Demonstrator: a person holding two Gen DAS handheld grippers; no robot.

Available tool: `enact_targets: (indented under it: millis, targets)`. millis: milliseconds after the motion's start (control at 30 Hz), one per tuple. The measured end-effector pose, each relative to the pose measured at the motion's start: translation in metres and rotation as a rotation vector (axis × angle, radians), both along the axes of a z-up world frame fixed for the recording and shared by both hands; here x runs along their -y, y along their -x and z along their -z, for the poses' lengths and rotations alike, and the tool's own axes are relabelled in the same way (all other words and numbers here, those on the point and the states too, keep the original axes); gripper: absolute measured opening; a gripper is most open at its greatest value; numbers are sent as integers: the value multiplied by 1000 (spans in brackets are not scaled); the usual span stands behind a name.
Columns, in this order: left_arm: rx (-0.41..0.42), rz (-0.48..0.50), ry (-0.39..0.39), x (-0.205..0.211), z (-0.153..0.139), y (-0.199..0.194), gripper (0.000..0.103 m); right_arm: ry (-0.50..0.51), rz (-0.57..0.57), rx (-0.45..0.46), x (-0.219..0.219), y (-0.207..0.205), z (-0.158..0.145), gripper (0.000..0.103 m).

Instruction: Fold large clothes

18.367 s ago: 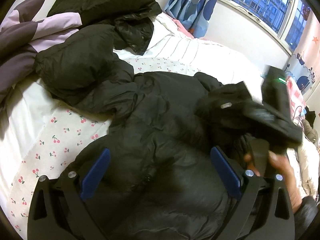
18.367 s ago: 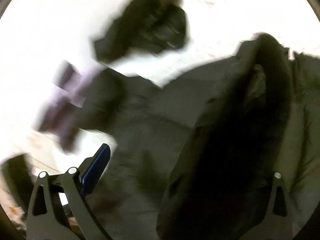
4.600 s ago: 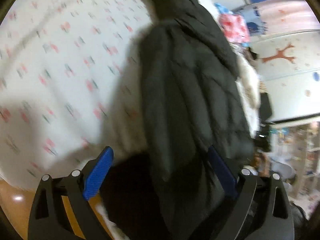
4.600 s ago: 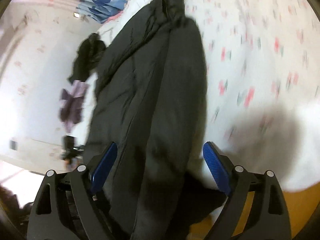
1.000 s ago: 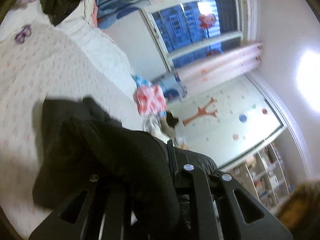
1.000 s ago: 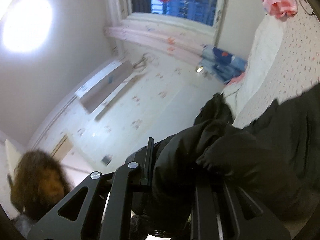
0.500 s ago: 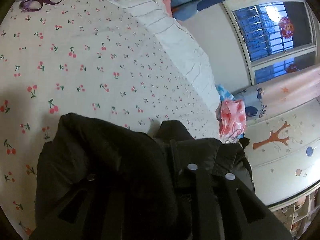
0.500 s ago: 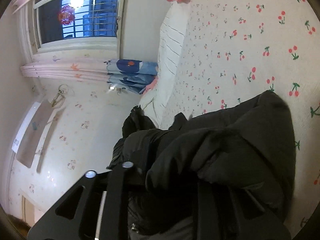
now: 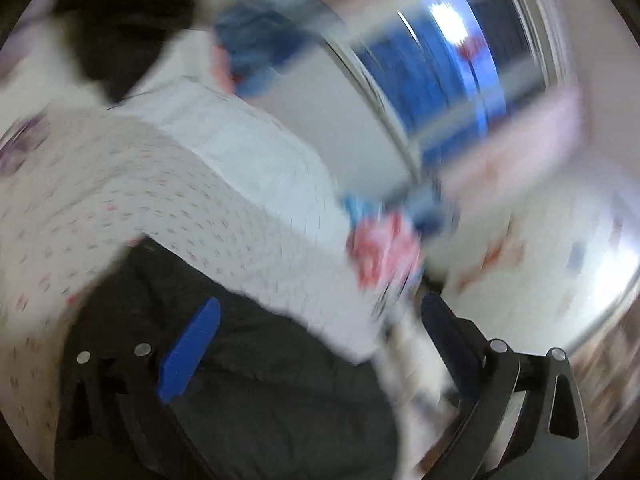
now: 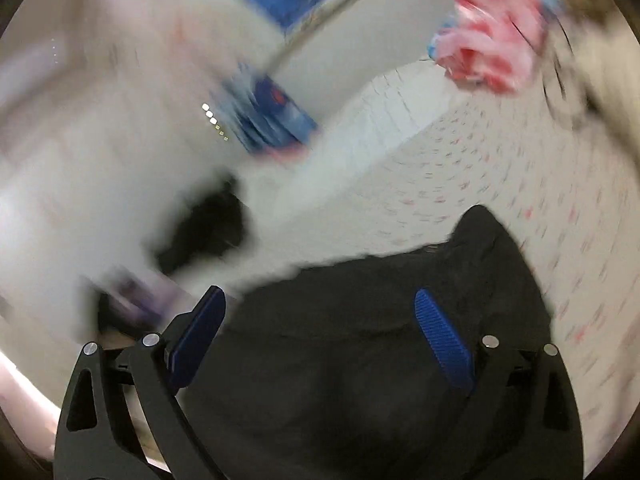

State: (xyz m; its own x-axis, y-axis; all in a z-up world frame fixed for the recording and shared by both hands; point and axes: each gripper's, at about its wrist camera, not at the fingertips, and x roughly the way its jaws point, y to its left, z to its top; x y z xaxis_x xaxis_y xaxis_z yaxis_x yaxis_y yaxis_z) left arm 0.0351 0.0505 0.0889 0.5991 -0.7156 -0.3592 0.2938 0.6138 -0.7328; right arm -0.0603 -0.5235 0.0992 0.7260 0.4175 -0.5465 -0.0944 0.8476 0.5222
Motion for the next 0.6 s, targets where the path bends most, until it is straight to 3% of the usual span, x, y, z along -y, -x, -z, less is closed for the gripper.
enact_targets:
  millis: [133,200,300,400,433,500,567,600]
  targets:
    - [21,166,-390,113,36,-18,96,245,-36,-191,-53,-72,56,92]
    - [-58,185,-531,142,85,-37,95,309,-30,-230,-58,-96,90,93]
    - [-127,118,-512,141,119,-67,95,262,6,-249,-43,-120,118,94]
    - [-172,99,-516,141,117,-73,93,275,-11,-315,-44,-135,124,93]
    - [-170,87,-494,138,108,-71,93,267,-8,-308,-44,-132,120,93]
    - [-97,51,-442,128,85,-65,93,231,-5,-208,-43,-127,96,93]
    - [-29,-3,-457,118,65,-66,93,276,-12,-159,-52,-132,80,93]
    - [-39,-26,-458,114,66,-73,93,299,-31,-159,-59,-140,79,93]
